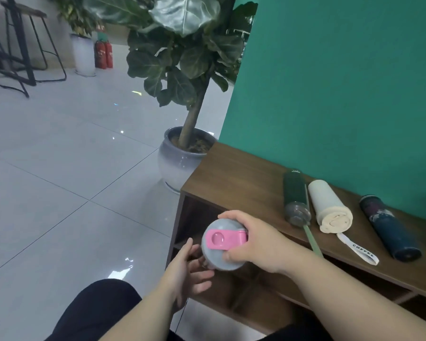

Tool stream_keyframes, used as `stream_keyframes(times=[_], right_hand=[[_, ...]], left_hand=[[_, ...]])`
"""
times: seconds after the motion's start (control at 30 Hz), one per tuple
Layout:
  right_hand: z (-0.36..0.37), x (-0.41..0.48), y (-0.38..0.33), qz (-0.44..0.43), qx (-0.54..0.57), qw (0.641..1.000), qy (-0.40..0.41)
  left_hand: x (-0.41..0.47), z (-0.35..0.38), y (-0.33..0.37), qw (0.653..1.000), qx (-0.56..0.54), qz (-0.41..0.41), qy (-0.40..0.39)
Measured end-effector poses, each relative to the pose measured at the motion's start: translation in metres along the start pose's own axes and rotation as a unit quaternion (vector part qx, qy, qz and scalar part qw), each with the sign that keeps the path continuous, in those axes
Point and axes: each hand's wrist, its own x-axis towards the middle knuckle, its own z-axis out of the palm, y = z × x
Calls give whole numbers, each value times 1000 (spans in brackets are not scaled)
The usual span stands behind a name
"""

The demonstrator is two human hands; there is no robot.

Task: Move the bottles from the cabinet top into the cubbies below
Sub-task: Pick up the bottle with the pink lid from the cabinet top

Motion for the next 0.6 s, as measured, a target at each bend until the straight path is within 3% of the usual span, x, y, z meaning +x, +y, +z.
stream_keyframes(times=[0.17,0.43,0.6], right_hand=[[27,25,33,46,64,997,-26],[102,73,87,164,156,958,174],[133,105,103,192,134,932,275]], left_hand=[[22,6,-16,997,26,-67,21],[83,-6,-17,982,-149,-70,94],[117,-4,-21,968,-224,-58,95]])
